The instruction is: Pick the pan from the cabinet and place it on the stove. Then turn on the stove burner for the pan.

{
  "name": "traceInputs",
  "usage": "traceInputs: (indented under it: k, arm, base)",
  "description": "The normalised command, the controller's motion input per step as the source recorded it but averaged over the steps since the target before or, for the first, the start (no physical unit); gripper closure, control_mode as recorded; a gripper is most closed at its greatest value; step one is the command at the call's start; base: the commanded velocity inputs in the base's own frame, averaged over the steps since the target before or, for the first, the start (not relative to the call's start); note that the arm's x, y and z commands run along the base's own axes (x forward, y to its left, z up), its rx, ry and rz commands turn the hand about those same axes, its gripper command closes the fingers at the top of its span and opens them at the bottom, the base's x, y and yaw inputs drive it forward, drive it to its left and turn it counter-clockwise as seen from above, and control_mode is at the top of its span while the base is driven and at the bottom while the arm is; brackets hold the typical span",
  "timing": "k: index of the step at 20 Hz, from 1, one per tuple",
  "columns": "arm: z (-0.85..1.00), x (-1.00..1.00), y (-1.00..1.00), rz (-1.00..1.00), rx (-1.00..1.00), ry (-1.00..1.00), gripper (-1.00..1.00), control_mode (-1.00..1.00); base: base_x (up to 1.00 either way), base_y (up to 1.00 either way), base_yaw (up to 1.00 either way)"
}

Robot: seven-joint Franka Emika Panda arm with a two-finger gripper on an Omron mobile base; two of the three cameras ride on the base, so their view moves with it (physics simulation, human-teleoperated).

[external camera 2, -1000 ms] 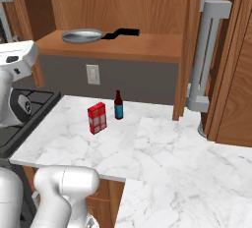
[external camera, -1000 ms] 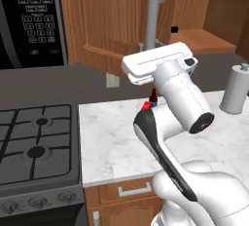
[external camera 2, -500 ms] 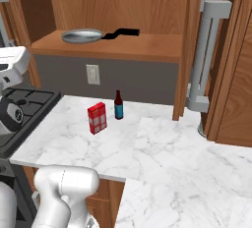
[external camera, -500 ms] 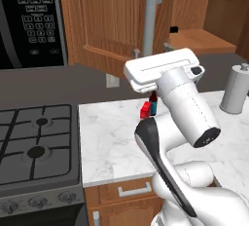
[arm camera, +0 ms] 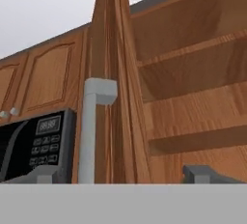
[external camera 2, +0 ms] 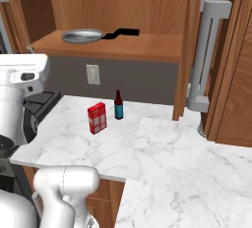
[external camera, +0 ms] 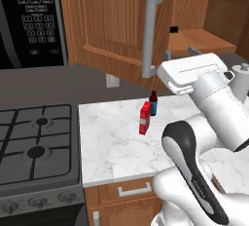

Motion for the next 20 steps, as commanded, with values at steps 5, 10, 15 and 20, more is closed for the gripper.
traceInputs:
  k: [5, 10, 15, 20]
  arm:
    - [-0.03, -0.06, -0.69, 0.25, 0.07, 0.0, -1.0, -1.0]
    - [-0.1, -0.02, -0.64, 0.33, 0.04, 0.01, -1.0, -1.0]
    - [-0.17, 0.11, -0.38, 0.4, 0.0, 0.11, -1.0, -1.0]
    - [-0.44, 0.56, -0.02, 0.48, 0.0, 0.16, -1.0, -1.0]
  base:
    - [0.0, 0.0, 0.0]
    - [0.0, 0.0, 0.0]
    - [0.0, 0.0, 0.0]
    - [0.0, 0.0, 0.0]
